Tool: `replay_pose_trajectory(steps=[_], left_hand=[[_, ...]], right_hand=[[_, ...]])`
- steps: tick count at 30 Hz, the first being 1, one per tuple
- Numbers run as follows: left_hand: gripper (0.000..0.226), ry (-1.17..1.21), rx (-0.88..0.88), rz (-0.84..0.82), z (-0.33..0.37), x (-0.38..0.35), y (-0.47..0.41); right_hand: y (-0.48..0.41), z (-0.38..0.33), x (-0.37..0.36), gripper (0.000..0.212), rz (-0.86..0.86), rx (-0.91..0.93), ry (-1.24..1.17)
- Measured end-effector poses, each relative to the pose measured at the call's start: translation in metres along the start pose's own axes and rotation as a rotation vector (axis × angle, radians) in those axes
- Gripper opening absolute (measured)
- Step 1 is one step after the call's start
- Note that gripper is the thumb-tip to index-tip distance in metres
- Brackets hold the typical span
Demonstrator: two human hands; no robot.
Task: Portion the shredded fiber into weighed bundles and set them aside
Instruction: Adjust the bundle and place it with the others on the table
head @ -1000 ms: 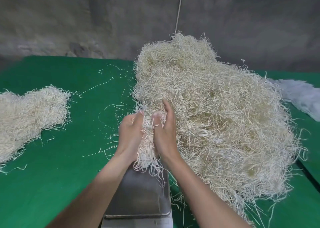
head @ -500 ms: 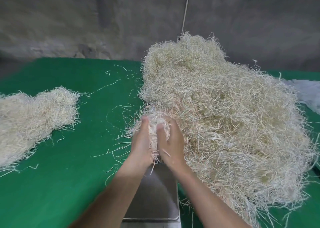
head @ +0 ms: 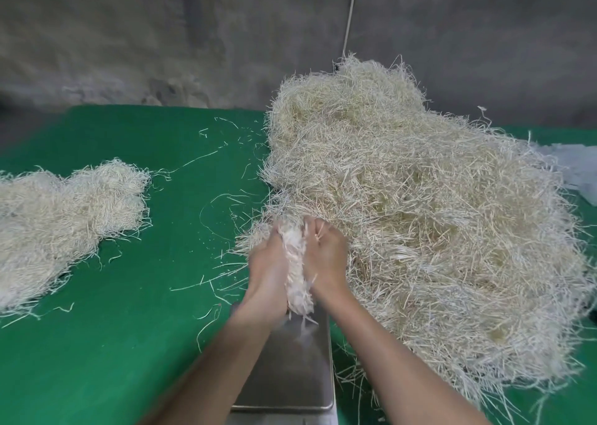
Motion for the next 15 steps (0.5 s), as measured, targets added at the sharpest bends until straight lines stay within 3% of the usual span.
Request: replay_pose_trajectory(steps=[3,4,6,7,8,10,12,15], left_hand=[[0.048,-0.109,-0.017,-0.048,0.003,0.006,-0.004],[0.042,-0.075,-0.074,-0.076,0.006,0.007,-0.007],[0.042,-0.159,-0.259,-0.139,0.014,0.001,-0.01],[0.043,-0.24,-0.36,-0.143,0.018,-0.003,-0.007],[0.048,-0.283,-0.455,-0.116,0.021,-0.005,-0.006],[0.061,-0.204,-0.493,0.014,0.029,-0.003,-0.012],[0.077,-0.017,-0.233,0.006,0.025,0.005,-0.022],[0.085,0.292,0.296,-0.45,-0.008,-0.007,-0.006]], right_hand=[[-0.004,0.004,0.018,0.012,-0.03,0.018,-0.099],[-0.005,0.006,0.019,0.014,-0.092,-0.028,-0.191],[-0.004,0.011,0.01,0.055,-0.304,-0.199,-0.413],[0.0,0.009,0.003,0.066,-0.4,-0.283,-0.468],[0.007,0.006,-0.004,0.073,-0.454,-0.312,-0.478],[0.018,0.002,-0.011,0.071,-0.359,-0.279,-0.393],[0.015,0.006,-0.006,0.05,-0.213,-0.294,-0.372],[-0.01,0.018,0.011,0.057,-0.045,-0.454,-0.527]])
Point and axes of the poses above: each hand's wrist, its own y-axis away from the middle knuckle, its own x-axis out of the back of the hand, z = x × y, the point moved 5 cm from there along -y, towards the middle knuckle, and after that the axes turned 1 degree about y, right-handed, at the moved point
